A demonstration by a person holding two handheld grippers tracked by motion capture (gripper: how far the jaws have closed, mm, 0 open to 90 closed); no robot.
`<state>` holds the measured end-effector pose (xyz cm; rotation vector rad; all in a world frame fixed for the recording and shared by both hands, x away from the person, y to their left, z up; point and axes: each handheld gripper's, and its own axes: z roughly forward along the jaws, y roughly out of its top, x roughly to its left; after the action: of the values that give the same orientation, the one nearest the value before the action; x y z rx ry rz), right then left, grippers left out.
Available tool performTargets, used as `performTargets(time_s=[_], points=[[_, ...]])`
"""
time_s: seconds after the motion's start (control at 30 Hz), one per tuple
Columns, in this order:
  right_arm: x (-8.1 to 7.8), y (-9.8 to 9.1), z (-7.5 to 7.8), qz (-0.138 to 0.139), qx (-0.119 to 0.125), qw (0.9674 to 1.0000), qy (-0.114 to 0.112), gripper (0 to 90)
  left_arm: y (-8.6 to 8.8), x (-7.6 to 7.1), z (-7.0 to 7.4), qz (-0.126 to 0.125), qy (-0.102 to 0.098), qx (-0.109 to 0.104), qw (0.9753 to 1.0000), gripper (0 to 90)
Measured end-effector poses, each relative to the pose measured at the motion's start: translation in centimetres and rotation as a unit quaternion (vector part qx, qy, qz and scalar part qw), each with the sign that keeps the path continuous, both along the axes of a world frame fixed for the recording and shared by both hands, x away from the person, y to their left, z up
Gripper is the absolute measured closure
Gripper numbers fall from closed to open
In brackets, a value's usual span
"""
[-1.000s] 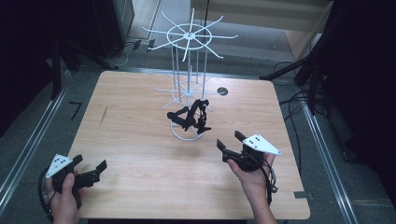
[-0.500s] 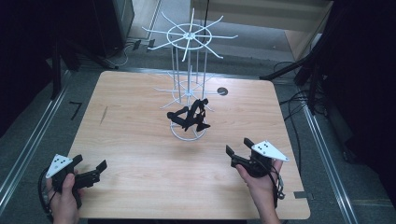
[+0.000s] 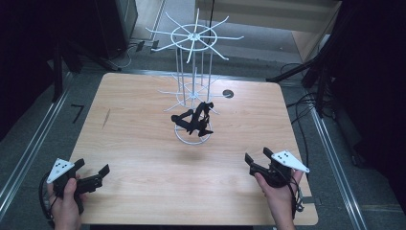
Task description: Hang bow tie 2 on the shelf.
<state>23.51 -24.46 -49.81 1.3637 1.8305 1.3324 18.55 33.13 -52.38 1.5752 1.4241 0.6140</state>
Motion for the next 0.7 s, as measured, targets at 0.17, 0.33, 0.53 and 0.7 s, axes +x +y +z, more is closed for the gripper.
performTargets(time_s=[0.17,0.33,0.53,0.7], points=[[-0.3,-1.1,-0.4,-0.01,-0.002,0.9999,0.001,24.2,0.0,0.0,0.0,0.0,0.0,0.0,1.0,0.0],[-0.6,-2.2,-0.8,-0.021,-0.006,0.9998,0.005,24.0,0.0,0.0,0.0,0.002,-0.001,-0.001,1.0,0.0],[-1.1,-3.5,-0.9,-0.035,-0.011,0.9993,0.004,23.8,0.0,0.0,0.0,0.001,-0.001,-0.001,1.0,0.0],[-1.4,-4.5,-1.2,-0.039,-0.016,0.9991,0.005,23.2,0.0,0.0,0.0,0.001,0.0,-0.001,1.0,0.0]])
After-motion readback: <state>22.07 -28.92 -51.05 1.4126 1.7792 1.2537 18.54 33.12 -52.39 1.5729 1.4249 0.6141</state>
